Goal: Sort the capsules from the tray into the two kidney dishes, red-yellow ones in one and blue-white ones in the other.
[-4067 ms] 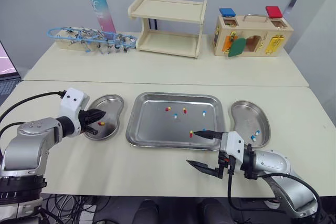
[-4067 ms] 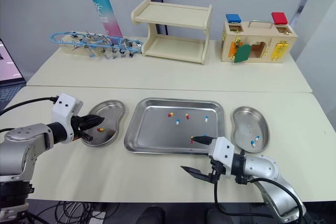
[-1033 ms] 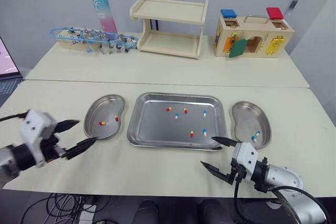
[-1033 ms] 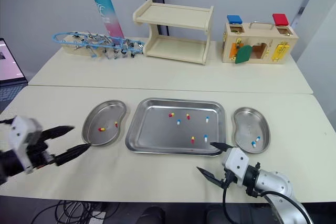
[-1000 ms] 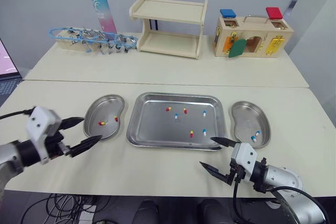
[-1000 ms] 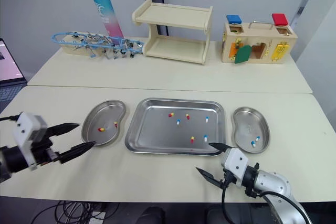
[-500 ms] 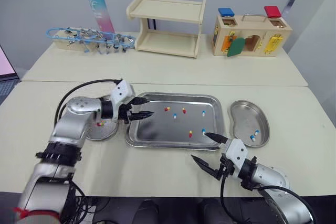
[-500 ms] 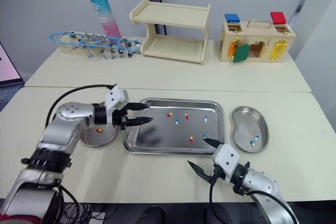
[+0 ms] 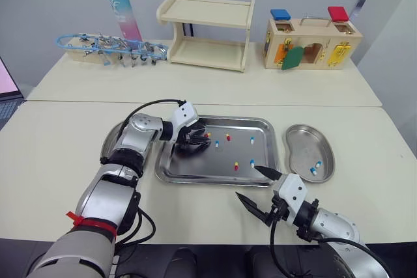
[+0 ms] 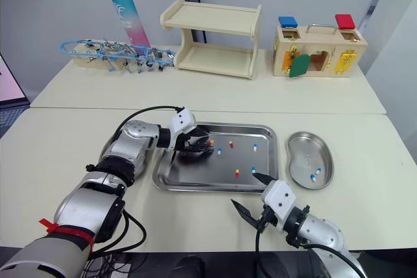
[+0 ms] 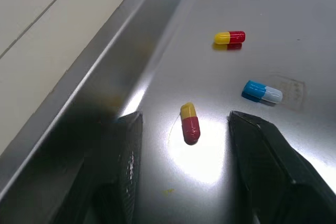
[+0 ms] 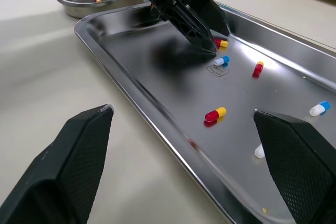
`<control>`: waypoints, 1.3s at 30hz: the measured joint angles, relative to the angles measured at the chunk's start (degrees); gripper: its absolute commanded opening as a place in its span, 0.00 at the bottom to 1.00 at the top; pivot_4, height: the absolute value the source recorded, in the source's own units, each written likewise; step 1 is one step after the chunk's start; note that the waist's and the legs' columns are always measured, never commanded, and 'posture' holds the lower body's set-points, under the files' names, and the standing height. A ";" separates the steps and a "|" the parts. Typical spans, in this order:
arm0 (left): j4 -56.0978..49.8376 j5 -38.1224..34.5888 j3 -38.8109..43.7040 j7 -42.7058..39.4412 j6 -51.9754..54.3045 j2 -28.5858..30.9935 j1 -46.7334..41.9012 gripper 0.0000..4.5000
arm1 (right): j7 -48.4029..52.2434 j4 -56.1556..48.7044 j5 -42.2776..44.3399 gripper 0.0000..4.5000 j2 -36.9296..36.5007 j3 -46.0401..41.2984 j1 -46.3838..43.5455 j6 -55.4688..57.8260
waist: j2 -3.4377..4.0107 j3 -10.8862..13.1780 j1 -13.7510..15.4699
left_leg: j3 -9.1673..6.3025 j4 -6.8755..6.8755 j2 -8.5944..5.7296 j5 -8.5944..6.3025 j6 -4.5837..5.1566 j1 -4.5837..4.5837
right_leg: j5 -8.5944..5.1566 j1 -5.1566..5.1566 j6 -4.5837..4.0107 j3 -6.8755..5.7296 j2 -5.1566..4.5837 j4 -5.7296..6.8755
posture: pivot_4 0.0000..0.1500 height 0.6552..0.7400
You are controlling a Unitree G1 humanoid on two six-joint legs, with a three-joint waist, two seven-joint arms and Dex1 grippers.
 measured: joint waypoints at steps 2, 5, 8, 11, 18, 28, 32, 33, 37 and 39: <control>0.65 0.70 0.00 -0.03 -0.01 -0.34 -0.58 0.56 | -0.25 -0.65 0.00 1.00 -0.04 0.00 -0.01 0.48 | 0.00 0.00 0.07 | 0.00 0.00 0.00 0.00 0.00 0.02 | 0.00 0.02 0.00 0.00 -0.01 0.00 | 1.00 1.00; 1.41 1.13 0.04 -0.12 0.01 -0.99 -0.98 0.41 | -0.65 -1.04 0.02 1.00 -0.05 0.01 -0.09 1.27 | -0.01 -0.01 0.18 | 0.00 0.01 0.00 0.00 0.00 0.03 | 0.00 0.04 0.00 -0.01 -0.01 0.00 | 1.00 1.00; 1.85 1.63 0.00 -1.10 0.53 -1.29 -1.52 0.20 | -0.74 -1.55 0.05 1.00 -0.06 0.04 -0.35 2.20 | -0.01 -0.01 0.17 | 0.00 0.01 0.00 0.00 0.00 0.04 | 0.00 0.05 0.00 -0.01 0.00 0.00 | 1.00 1.00; 1.87 2.52 -0.07 -1.35 0.94 -1.45 -1.88 0.00 | -0.74 -1.69 0.18 1.00 -0.12 0.03 -1.06 3.28 | -0.01 -0.01 0.16 | 0.00 0.01 0.00 0.00 0.00 0.07 | 0.00 0.08 0.01 -0.01 -0.01 0.01 | 1.00 1.00; 1.34 2.77 0.39 -1.44 2.02 -1.63 -1.93 0.00 | -0.55 -1.78 0.30 1.00 -0.47 -0.04 -3.01 5.08 | -0.01 -0.02 0.19 | -0.01 0.02 0.00 0.00 0.00 0.07 | 0.00 0.08 0.01 -0.01 -0.01 0.01 | 1.00 1.00; -26.96 -4.28 9.12 -2.07 18.27 10.71 7.92 0.00 | 3.47 -1.04 1.10 1.00 -1.99 0.68 -7.26 4.37 | 0.04 0.01 -1.58 | 0.00 -0.04 0.02 0.00 0.00 0.08 | 0.00 0.00 0.00 0.08 0.00 0.01 | 1.00 1.00; -38.95 -6.91 14.96 0.52 26.79 17.49 16.94 0.00 | 6.61 0.68 2.08 1.00 -2.63 1.84 -9.09 3.09 | 0.09 0.03 -1.44 | -0.05 -0.03 0.03 0.00 0.00 0.09 | 0.00 0.05 0.00 0.02 -0.01 0.03 | 1.00 1.00; -42.15 -7.45 16.57 1.66 29.21 18.79 19.65 0.00 | 7.57 1.25 2.44 1.00 -2.69 2.21 -9.71 2.78 | 0.08 0.03 -1.24 | -0.05 -0.01 0.03 0.00 -0.01 0.08 | 0.00 0.05 0.00 0.01 -0.01 0.02 | 1.00 1.00; -51.97 -10.26 23.33 6.45 37.40 21.90 28.93 0.00 | 11.70 3.01 4.97 1.00 -3.06 2.66 -12.58 1.94 | 0.07 0.04 -0.60 | -0.04 0.01 0.03 0.00 -0.01 0.06 | 0.00 0.07 0.01 -0.02 -0.04 0.02 | 1.00 1.00; -56.78 -11.35 26.98 9.48 40.73 22.13 33.54 0.00 | 14.05 4.31 5.58 1.00 -3.70 3.07 -14.10 1.38 | 0.07 0.04 -0.30 | -0.01 0.01 0.03 0.00 0.00 0.09 | 0.00 0.08 0.01 0.01 -0.04 0.01 | 1.00 1.00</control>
